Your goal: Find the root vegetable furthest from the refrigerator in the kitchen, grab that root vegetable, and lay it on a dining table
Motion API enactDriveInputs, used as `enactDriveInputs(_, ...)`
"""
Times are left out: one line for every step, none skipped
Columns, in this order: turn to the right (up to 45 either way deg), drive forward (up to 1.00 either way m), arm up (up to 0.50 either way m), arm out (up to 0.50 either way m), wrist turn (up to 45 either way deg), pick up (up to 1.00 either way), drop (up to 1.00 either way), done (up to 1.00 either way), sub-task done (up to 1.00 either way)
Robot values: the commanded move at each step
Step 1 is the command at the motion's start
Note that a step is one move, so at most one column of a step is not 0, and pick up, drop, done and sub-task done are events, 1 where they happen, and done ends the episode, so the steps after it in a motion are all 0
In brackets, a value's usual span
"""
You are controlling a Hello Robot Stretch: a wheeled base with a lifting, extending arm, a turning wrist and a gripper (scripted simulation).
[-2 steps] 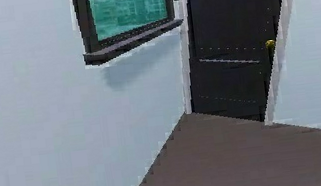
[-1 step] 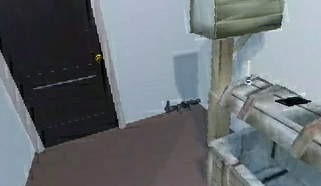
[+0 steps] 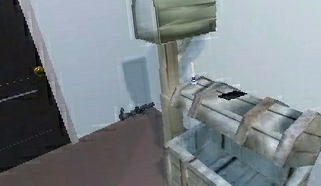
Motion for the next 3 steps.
enactDriveInputs(0.0,0.0,0.0,0.48,0.0,0.0,0.0,0.0,0.0)
enactDriveInputs(0.0,0.0,0.0,0.0,39.0,0.0,0.0,0.0,0.0)
enactDriveInputs(0.0,0.0,-0.3,0.0,0.0,0.0,0.0,0.0,0.0)
